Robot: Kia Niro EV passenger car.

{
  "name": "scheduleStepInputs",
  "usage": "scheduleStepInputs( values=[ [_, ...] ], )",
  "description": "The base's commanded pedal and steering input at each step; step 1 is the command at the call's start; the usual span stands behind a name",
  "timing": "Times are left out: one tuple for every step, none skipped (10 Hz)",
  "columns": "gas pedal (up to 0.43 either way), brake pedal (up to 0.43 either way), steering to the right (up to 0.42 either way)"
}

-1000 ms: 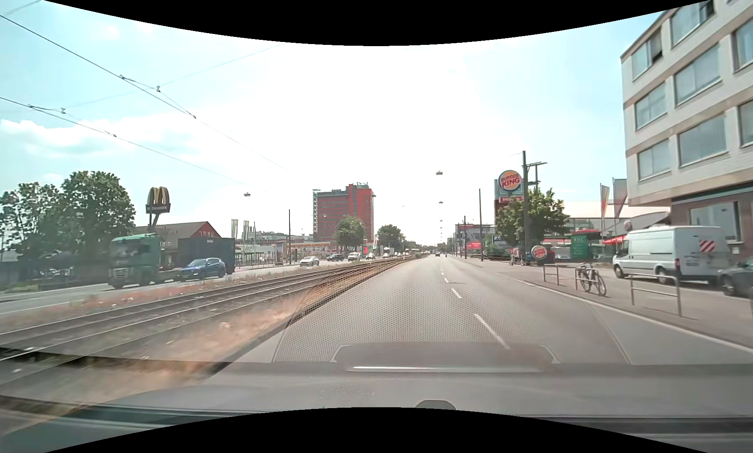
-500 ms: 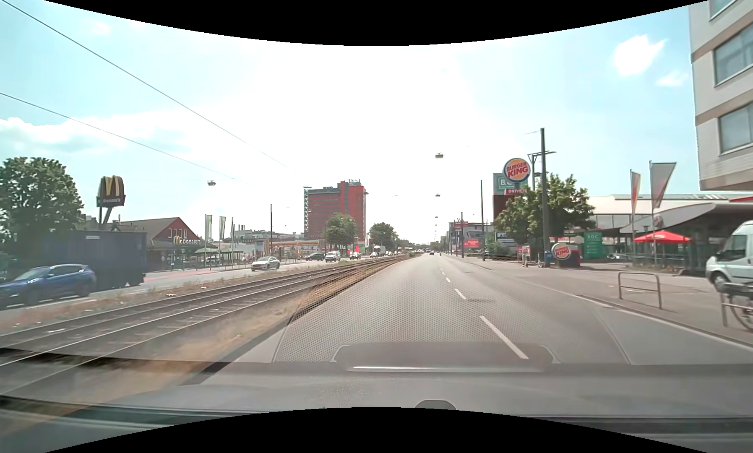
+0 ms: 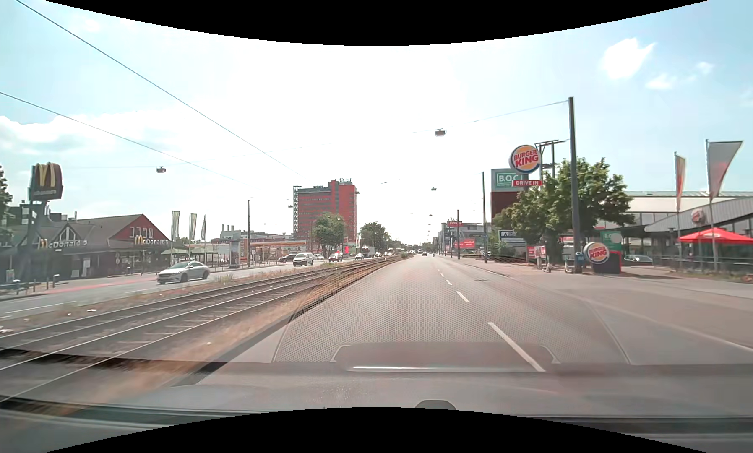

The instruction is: Follow the waypoints while adhering to traffic rules and regulations

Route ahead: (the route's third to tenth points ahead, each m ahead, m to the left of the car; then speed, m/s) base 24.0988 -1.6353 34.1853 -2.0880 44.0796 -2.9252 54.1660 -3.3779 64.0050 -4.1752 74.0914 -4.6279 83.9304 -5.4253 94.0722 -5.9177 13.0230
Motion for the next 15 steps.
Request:
scheduleStepInputs(
  values=[
    [0.000,0.000,0.011],
    [0.000,0.000,0.010],
    [0.008,0.000,0.008],
    [0.008,0.000,0.008],
    [0.020,0.000,0.008],
    [0.028,0.000,0.008],
    [0.028,0.000,0.008],
    [0.039,0.000,0.008],
    [0.059,0.000,0.008],
    [0.059,0.000,0.008],
    [0.059,0.000,0.008],
    [0.059,0.000,0.008],
    [0.059,0.000,0.007],
    [0.059,0.000,0.005],
    [0.059,0.000,0.002]
  ],
)
